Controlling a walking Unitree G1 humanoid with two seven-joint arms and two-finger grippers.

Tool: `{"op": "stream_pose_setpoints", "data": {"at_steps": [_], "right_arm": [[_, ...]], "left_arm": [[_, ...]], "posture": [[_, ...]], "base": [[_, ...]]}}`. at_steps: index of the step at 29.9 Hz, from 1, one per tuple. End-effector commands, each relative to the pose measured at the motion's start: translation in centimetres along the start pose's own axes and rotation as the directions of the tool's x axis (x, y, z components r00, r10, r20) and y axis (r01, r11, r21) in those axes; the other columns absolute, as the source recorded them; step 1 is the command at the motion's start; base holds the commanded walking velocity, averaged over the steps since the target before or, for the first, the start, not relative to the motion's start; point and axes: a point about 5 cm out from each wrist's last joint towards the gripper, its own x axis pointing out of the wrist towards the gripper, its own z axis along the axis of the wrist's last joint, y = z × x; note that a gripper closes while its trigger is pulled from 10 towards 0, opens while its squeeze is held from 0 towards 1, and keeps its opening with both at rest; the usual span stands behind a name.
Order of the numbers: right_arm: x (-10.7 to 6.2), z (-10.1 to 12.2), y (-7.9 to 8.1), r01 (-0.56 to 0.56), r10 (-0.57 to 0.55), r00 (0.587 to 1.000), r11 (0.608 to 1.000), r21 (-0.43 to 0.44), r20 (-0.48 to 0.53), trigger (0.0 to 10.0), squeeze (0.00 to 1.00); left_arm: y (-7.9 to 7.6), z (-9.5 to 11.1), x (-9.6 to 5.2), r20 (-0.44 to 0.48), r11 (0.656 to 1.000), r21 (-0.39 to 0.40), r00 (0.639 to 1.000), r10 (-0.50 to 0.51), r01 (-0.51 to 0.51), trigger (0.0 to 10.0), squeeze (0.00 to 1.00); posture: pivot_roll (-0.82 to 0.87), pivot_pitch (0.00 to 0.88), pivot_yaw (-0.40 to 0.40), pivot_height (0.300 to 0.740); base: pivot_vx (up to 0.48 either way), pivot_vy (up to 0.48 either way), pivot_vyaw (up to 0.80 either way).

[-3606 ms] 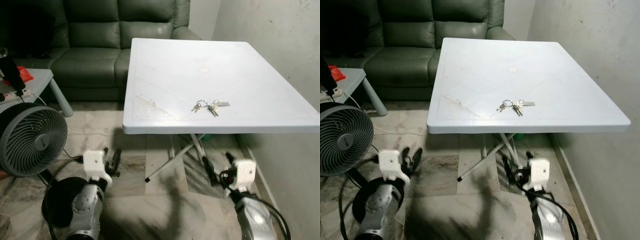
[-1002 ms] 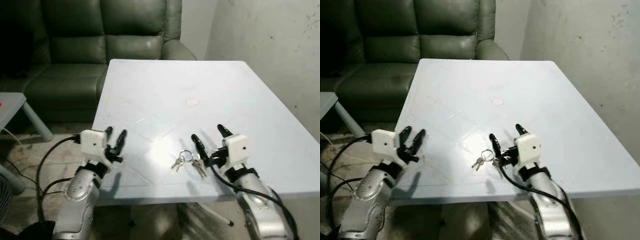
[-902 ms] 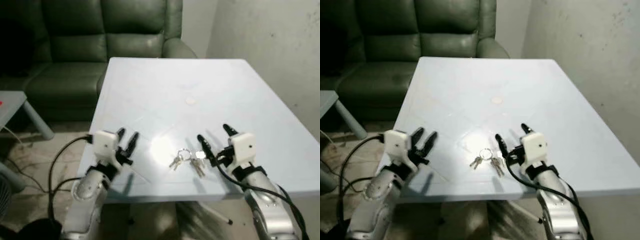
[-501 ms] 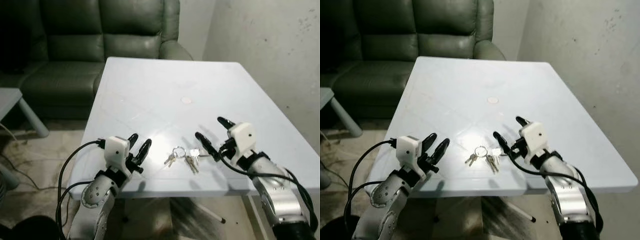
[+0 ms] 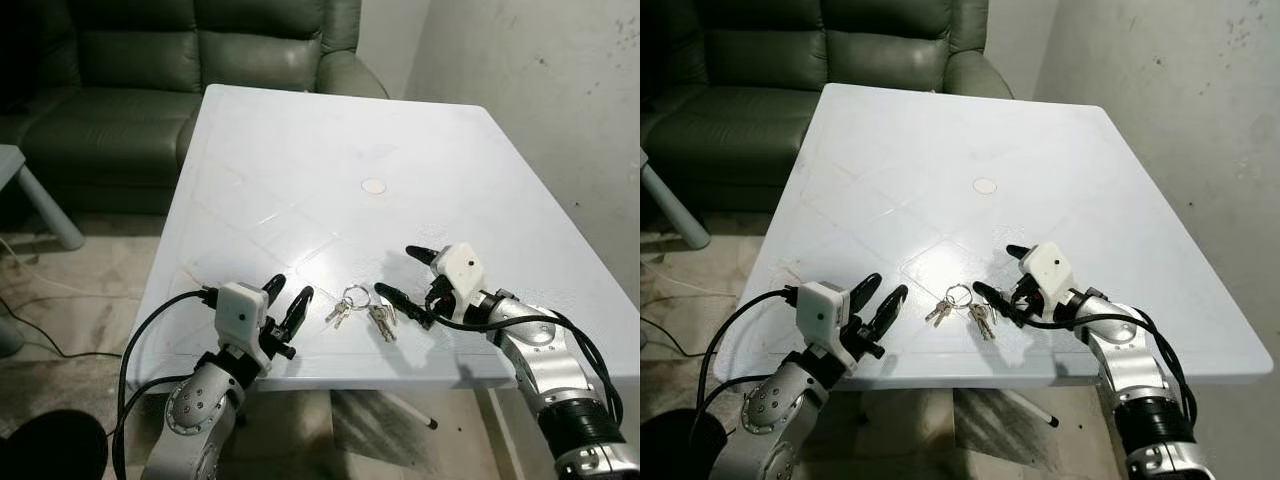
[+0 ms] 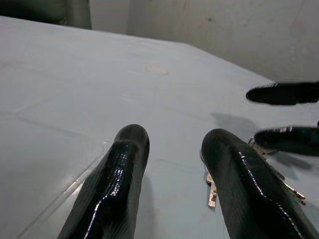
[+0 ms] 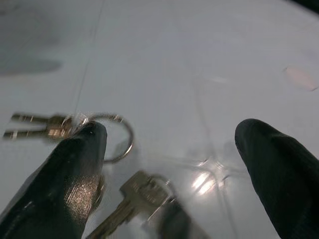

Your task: Hang keys on a hook

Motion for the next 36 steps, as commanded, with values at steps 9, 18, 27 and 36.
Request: {"op": "stream_pose_setpoints", "data": {"at_steps": [9, 18, 27, 36], "right_arm": [[0.0, -0.1, -1.5, -0.045, 0.043, 0.998, 0.998, -0.035, -0.039, 0.0, 0.0], [0.2, -0.2, -1.6, -0.088, 0.087, 0.995, 0.996, -0.028, -0.041, 0.0, 0.0], [0.1, -0.3, -1.7, -0.113, 0.112, 0.993, 0.993, -0.021, -0.049, 0.0, 0.0], [-0.1, -0.6, -1.9, -0.117, 0.116, 0.992, 0.993, -0.017, -0.058, 0.0, 0.0]], "left_arm": [[-0.3, 0.7, -0.3, 0.008, 1.0, 0.013, 1.0, 0.015, -0.015, 10.0, 0.0], [-0.2, 0.8, -0.4, 0.006, 1.0, 0.015, 1.0, 0.026, -0.026, 10.0, 0.0], [-0.3, 0.8, -0.4, 0.007, 0.999, 0.017, 1.0, 0.027, -0.027, 10.0, 0.0], [-0.2, 0.9, -0.4, 0.009, 0.999, 0.017, 0.999, 0.031, -0.031, 10.0, 0.0]], "posture": [[0.05, 0.139, -0.103, 0.74], [0.05, 0.14, -0.105, 0.74], [0.05, 0.143, -0.105, 0.74], [0.05, 0.144, -0.105, 0.74]], "base": [[0.0, 0.0, 0.0], [0.0, 0.0, 0.0], [0.0, 0.0, 0.0], [0.0, 0.0, 0.0]]}}
